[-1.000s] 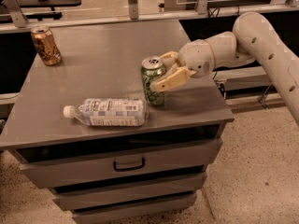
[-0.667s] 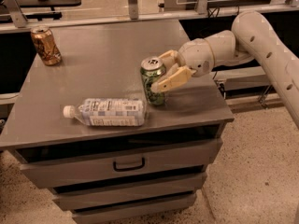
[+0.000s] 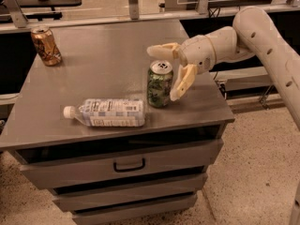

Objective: Move green can near blue plastic bottle

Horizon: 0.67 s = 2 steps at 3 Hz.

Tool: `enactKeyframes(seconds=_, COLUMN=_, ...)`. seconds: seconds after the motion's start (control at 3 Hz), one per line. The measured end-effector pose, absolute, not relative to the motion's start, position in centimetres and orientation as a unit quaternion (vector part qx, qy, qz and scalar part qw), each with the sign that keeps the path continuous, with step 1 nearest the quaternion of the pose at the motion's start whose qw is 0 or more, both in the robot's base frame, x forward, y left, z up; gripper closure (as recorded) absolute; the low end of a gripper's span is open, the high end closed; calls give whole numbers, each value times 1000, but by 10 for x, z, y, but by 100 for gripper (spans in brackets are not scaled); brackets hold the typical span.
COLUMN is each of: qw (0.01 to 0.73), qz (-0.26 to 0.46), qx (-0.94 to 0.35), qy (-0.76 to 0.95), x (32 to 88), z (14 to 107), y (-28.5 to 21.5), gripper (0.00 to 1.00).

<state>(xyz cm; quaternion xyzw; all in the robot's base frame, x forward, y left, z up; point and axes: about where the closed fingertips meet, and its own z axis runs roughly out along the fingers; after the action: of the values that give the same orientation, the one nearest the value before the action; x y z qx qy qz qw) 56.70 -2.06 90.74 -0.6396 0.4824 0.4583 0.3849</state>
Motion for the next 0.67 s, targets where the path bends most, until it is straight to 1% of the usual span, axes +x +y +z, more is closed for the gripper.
enactKeyframes(seconds=0.33, qw=410, qz=425, qx=-627, qy=508, x=585, z=913, y=-46, gripper=0)
enactKeyframes(seconds=0.67, qw=480, qz=370, qx=-579, qy=545, x=618, z=936, y=-107, gripper=0)
